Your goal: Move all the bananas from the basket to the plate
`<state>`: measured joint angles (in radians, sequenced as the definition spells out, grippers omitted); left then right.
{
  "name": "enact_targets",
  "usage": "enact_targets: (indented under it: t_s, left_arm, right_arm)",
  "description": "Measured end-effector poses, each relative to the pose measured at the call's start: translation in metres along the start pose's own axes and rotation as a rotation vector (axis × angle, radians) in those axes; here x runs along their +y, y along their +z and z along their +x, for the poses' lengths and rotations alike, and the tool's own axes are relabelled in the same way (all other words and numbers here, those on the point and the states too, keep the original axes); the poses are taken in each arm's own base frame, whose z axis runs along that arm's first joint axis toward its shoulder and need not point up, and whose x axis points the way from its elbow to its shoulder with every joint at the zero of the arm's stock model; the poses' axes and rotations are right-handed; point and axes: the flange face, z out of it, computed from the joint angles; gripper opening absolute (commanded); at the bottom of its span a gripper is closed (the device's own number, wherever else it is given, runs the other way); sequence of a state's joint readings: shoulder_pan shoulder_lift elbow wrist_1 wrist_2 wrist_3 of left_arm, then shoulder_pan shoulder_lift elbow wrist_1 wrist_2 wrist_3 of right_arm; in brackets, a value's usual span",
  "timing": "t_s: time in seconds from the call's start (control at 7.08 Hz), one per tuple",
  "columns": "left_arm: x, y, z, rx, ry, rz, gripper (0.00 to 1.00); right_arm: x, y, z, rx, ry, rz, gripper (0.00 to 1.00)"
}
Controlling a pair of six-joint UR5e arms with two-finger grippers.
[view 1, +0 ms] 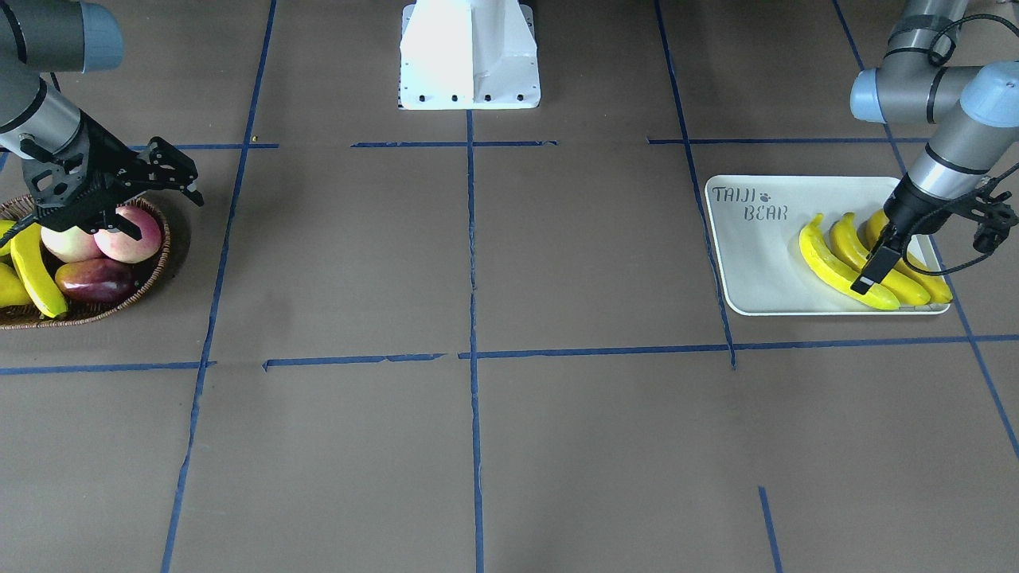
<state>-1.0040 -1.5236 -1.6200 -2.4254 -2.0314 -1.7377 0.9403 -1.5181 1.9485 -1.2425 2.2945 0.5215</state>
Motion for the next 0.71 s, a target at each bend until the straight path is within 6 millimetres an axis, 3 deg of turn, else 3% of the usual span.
enact_targets:
  t_s: [0.28,0.42,0.71]
  left_arm:
    - [0.024,-0.05,0.041,0.107,0.045,-0.074,0.99]
    - [0.047,-0.055,0.055,0.129,0.082,-0.108,0.99]
    - [0.084,-0.044,0.062,0.125,0.133,-0.159,0.99]
  right_arm:
    - [0.02,-0.006,0.018,0.025,0.028,-0.006,1.0]
    - [0.037,-0.013,0.034,0.046,0.038,-0.01,1.0]
    - [0.075,-0.023,0.078,0.099,-0.028,-0.036,1.0]
